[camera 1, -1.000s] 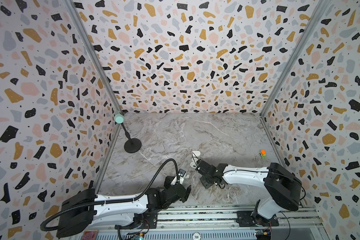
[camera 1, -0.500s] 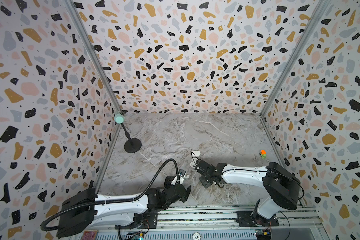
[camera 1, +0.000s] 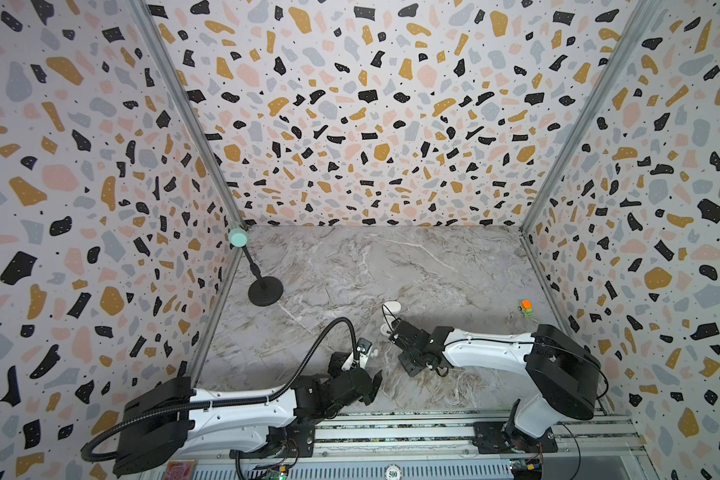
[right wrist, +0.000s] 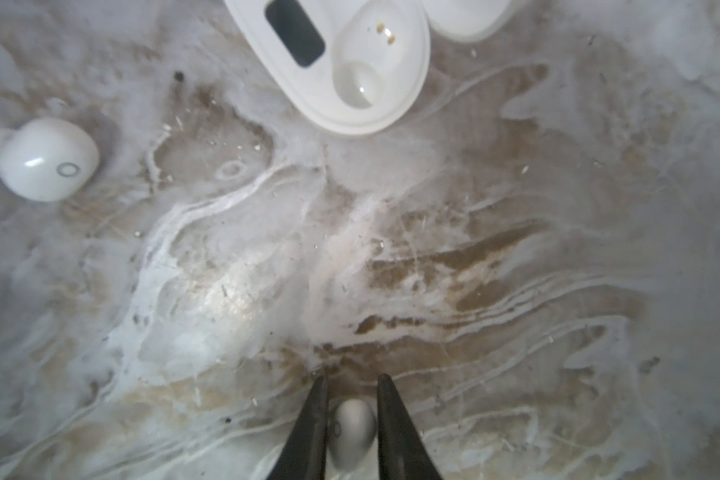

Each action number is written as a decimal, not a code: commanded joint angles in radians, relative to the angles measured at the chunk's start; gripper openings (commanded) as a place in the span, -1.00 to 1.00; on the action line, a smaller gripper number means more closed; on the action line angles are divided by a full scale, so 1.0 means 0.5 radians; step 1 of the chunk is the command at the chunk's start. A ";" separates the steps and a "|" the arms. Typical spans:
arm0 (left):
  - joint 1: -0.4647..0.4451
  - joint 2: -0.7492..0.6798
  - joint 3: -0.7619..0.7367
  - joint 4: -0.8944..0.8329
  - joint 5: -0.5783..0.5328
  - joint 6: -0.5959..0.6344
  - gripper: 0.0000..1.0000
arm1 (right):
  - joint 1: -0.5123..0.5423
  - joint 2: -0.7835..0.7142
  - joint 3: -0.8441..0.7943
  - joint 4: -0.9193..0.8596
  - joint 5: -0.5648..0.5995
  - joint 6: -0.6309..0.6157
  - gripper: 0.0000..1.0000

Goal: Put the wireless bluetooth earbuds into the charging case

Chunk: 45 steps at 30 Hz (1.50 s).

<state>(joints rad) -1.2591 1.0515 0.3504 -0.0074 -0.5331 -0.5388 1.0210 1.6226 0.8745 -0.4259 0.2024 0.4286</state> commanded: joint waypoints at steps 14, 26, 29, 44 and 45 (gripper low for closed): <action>-0.013 -0.018 0.003 0.001 -0.047 -0.011 1.00 | -0.065 -0.151 -0.047 -0.034 -0.155 0.018 -0.71; -0.013 -0.046 -0.003 -0.007 -0.061 -0.018 1.00 | -0.112 -0.410 -0.105 -0.049 -0.142 0.093 -0.41; -0.013 -0.063 -0.007 -0.009 -0.060 -0.017 1.00 | -0.112 -0.583 -0.095 -0.195 -0.059 0.257 -0.27; -0.019 -0.048 -0.002 0.075 -0.001 0.041 1.00 | 0.340 -1.473 -0.681 -0.810 -0.178 1.723 0.10; -0.019 -0.044 -0.001 0.076 0.004 0.046 0.99 | 0.401 -1.464 -0.698 -0.810 -0.189 1.799 0.10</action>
<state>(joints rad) -1.2633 1.0233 0.3504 -0.0021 -0.5320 -0.5343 1.1698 0.9005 0.5327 -0.7643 0.1173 1.1461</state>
